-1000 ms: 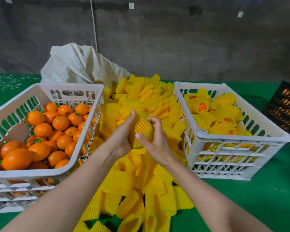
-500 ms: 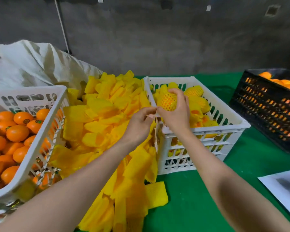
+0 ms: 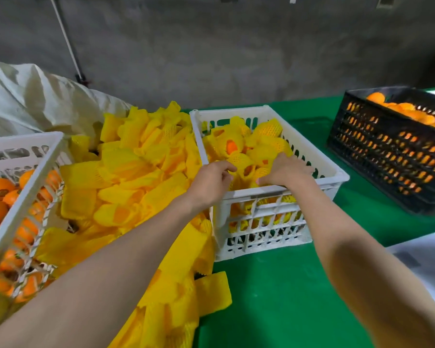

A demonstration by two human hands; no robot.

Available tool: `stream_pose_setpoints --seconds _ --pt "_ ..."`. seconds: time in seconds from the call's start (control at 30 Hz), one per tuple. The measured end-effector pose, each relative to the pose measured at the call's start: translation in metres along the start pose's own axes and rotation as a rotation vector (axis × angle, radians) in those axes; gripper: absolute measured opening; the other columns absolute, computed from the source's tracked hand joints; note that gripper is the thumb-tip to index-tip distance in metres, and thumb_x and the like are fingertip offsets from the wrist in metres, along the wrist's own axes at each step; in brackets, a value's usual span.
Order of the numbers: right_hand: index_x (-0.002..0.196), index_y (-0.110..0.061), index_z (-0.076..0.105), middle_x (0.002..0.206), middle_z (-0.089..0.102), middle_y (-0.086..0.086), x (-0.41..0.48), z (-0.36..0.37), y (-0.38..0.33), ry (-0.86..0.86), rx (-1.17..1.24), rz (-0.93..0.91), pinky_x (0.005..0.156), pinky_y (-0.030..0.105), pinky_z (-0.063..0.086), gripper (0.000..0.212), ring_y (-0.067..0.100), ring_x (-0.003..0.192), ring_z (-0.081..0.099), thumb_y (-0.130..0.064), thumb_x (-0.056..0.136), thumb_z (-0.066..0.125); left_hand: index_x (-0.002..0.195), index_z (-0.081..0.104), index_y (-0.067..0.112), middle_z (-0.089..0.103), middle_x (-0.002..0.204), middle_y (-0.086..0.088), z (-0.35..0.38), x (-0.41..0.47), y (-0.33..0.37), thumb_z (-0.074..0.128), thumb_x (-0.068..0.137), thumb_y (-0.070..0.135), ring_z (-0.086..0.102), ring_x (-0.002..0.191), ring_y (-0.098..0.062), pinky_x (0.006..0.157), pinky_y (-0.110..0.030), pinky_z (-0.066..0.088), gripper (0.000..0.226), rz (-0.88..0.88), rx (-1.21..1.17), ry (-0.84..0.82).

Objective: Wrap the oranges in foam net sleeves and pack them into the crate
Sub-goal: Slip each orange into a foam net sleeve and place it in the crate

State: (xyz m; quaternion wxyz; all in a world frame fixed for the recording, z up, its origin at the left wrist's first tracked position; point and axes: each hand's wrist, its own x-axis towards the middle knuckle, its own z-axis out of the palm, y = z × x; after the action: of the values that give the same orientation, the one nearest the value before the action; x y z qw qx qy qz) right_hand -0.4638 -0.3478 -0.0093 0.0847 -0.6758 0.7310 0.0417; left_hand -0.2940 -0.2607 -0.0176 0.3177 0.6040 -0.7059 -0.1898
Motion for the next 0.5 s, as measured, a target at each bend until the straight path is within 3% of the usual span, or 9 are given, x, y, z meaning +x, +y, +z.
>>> stream_pose_setpoints --seconds 0.1,0.17,0.23,0.4,0.5 --pt "0.143 -0.011 0.023 0.149 0.024 0.018 -0.005 0.002 -0.002 0.235 0.041 -0.011 0.107 0.06 0.02 0.094 0.04 0.137 0.022 -0.067 0.076 0.056 0.123 0.058 0.007 0.059 0.124 -0.011 -0.012 -0.01 -0.001 0.05 0.097 0.008 0.056 0.112 -0.024 0.084 -0.03 0.047 0.027 -0.023 -0.149 -0.04" --pt "0.135 -0.014 0.036 0.145 0.031 0.014 -0.015 0.003 -0.011 0.476 0.161 -0.167 0.109 0.058 0.018 0.069 0.036 0.135 0.025 -0.054 0.083 0.057 0.119 0.059 0.008 0.059 0.119 -0.01 -0.027 -0.018 -0.004 0.052 0.095 0.003 0.057 0.109 -0.023 0.088 -0.034 0.05 0.025 -0.056 -0.278 -0.031" --pt "0.122 -0.015 0.047 0.133 0.045 0.009 -0.03 0.002 -0.03 0.623 0.315 -0.37 0.108 0.051 0.022 0.048 0.03 0.128 0.035 -0.043 0.084 0.06 0.11 0.06 0.013 0.061 0.108 -0.005 -0.048 -0.027 -0.009 0.054 0.094 0.001 0.06 0.095 -0.018 0.081 -0.031 0.051 0.021 -0.087 -0.387 0.024" --pt "0.101 -0.009 0.06 0.107 0.06 0.009 -0.091 0.003 -0.104 0.647 0.604 -0.79 0.095 0.04 0.036 0.024 0.027 0.106 0.053 -0.025 0.084 0.063 0.101 0.062 0.017 0.068 0.093 -0.005 -0.124 -0.067 -0.035 0.059 0.091 0.008 0.063 0.063 -0.007 0.058 -0.02 0.049 0.014 -0.189 -0.496 0.211" --pt "0.093 -0.005 0.062 0.098 0.063 0.011 -0.13 0.013 -0.15 0.594 0.651 -0.984 0.089 0.041 0.041 0.019 0.03 0.097 0.057 -0.019 0.081 0.064 0.098 0.064 0.021 0.071 0.085 0.001 -0.175 -0.103 -0.061 0.057 0.092 0.008 0.061 0.057 -0.006 0.051 -0.018 0.046 0.015 -0.228 -0.453 0.325"
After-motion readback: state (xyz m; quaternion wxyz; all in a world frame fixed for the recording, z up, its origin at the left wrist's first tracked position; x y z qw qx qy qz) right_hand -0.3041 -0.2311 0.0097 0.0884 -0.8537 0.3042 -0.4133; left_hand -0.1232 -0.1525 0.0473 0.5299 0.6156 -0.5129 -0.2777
